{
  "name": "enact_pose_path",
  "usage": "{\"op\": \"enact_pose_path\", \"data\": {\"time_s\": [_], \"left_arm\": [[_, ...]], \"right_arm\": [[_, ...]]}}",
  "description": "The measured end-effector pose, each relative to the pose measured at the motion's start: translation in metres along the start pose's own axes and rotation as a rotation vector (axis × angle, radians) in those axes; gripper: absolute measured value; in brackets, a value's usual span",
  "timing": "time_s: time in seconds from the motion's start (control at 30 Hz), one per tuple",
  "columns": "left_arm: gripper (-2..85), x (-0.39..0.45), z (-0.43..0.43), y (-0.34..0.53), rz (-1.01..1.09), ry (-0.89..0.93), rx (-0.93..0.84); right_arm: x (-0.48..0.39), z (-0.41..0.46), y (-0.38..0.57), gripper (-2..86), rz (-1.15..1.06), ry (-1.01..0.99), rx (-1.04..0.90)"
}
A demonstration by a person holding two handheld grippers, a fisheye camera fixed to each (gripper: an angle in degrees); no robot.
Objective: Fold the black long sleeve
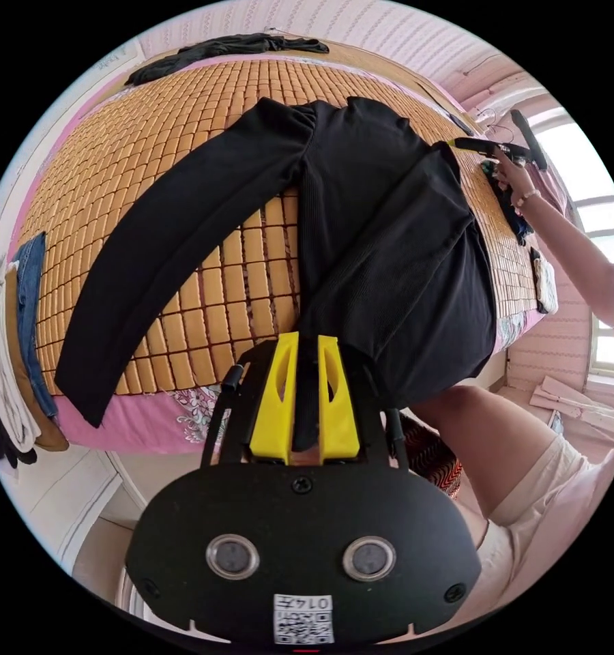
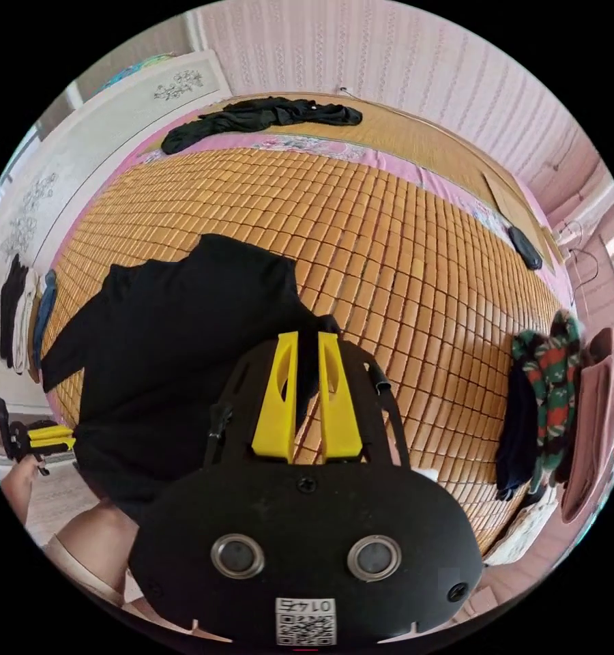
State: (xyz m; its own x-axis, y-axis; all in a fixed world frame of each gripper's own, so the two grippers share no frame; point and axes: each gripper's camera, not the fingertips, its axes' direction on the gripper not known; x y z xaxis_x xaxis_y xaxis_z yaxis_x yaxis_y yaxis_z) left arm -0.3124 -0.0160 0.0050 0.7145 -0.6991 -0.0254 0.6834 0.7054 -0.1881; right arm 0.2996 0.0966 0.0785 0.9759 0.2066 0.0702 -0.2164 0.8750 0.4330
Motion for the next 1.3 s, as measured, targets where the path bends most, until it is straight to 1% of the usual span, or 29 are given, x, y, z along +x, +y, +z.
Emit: {"op": "enact_pose_path", "data": {"time_s": [0.03, 0.1, 0.2, 0.23, 0.27, 0.3, 0.33, 0.43, 0.53, 0.6, 0.67, 0.73, 0.8, 0.83, 0.9, 0.93, 1.0, 1.03, 1.1, 1.17, 1.23, 1.3], "left_arm": [[5.4, 0.002, -0.004, 0.004, -0.017, -0.001, 0.016], [5.1, 0.011, -0.016, 0.019, -0.057, 0.06, 0.087], [5.1, 0.031, -0.006, 0.029, -0.062, 0.096, 0.083], [5.3, 0.034, -0.002, 0.031, -0.069, 0.091, 0.069], [5.8, 0.04, 0.006, 0.036, -0.089, 0.075, 0.046], [5.4, 0.045, 0.01, 0.042, -0.087, 0.068, 0.047], [5.2, 0.048, 0.013, 0.045, -0.085, 0.06, 0.044], [3.8, 0.063, 0.014, 0.066, -0.028, 0.003, 0.111], [3.6, 0.076, 0.011, 0.081, -0.006, -0.05, 0.134], [3.7, 0.08, 0.008, 0.093, -0.037, -0.052, 0.165], [3.8, 0.084, 0.003, 0.103, -0.082, -0.06, 0.18], [3.9, 0.092, -0.008, 0.109, -0.116, -0.079, 0.165], [4.1, 0.112, -0.034, 0.123, -0.059, -0.092, 0.292], [4.1, 0.118, -0.04, 0.126, -0.035, -0.109, 0.321], [4.0, 0.147, -0.056, 0.135, 0.09, -0.216, 0.391], [4.0, 0.156, -0.058, 0.137, 0.129, -0.248, 0.407], [4.0, 0.19, -0.063, 0.154, 0.285, -0.338, 0.493], [4.0, 0.199, -0.064, 0.16, 0.318, -0.346, 0.518], [3.8, 0.232, -0.07, 0.189, 0.433, -0.334, 0.612], [3.5, 0.254, -0.077, 0.216, 0.492, -0.315, 0.657], [3.2, 0.267, -0.092, 0.24, 0.518, -0.276, 0.675], [3.0, 0.265, -0.114, 0.269, 0.513, -0.222, 0.728]], "right_arm": [[-0.009, -0.001, 0.003, 2.8, -0.033, -0.035, -0.003], [-0.048, 0.009, 0.011, 0.5, -0.168, -0.239, -0.058], [-0.093, 0.032, 0.017, -0.4, -0.291, -0.366, -0.124], [-0.101, 0.04, 0.017, -0.5, -0.319, -0.363, -0.151], [-0.112, 0.058, 0.018, -0.6, -0.353, -0.295, -0.222], [-0.116, 0.065, 0.02, -0.7, -0.362, -0.257, -0.224], [-0.115, 0.065, 0.02, -0.8, -0.353, -0.251, -0.214], [-0.11, 0.071, 0.021, -0.8, -0.34, -0.256, -0.24], [-0.1, 0.078, 0.024, -0.8, -0.288, -0.292, -0.258], [-0.08, 0.083, 0.028, -0.7, -0.186, -0.397, -0.273], [-0.066, 0.074, 0.04, -0.6, -0.136, -0.485, -0.267], [-0.056, 0.042, 0.066, -0.4, -0.122, -0.515, -0.171], [-0.048, 0.006, 0.128, -0.4, -0.116, -0.509, -0.111], [-0.045, 0.0, 0.147, -0.4, -0.105, -0.501, -0.107], [-0.031, -0.019, 0.228, -0.3, -0.006, -0.464, -0.094], [-0.026, -0.022, 0.248, -0.3, 0.029, -0.458, -0.095], [-0.008, -0.029, 0.318, -0.3, 0.167, -0.467, -0.152], [-0.005, -0.032, 0.332, -0.3, 0.182, -0.475, -0.161], [0.001, -0.062, 0.385, -0.2, 0.214, -0.462, -0.06], [0.003, -0.09, 0.418, -0.2, 0.265, -0.413, 0.027], [0.0, -0.116, 0.446, -0.2, 0.302, -0.424, 0.108], [-0.011, -0.139, 0.473, -0.2, 0.275, -0.458, 0.165]]}}
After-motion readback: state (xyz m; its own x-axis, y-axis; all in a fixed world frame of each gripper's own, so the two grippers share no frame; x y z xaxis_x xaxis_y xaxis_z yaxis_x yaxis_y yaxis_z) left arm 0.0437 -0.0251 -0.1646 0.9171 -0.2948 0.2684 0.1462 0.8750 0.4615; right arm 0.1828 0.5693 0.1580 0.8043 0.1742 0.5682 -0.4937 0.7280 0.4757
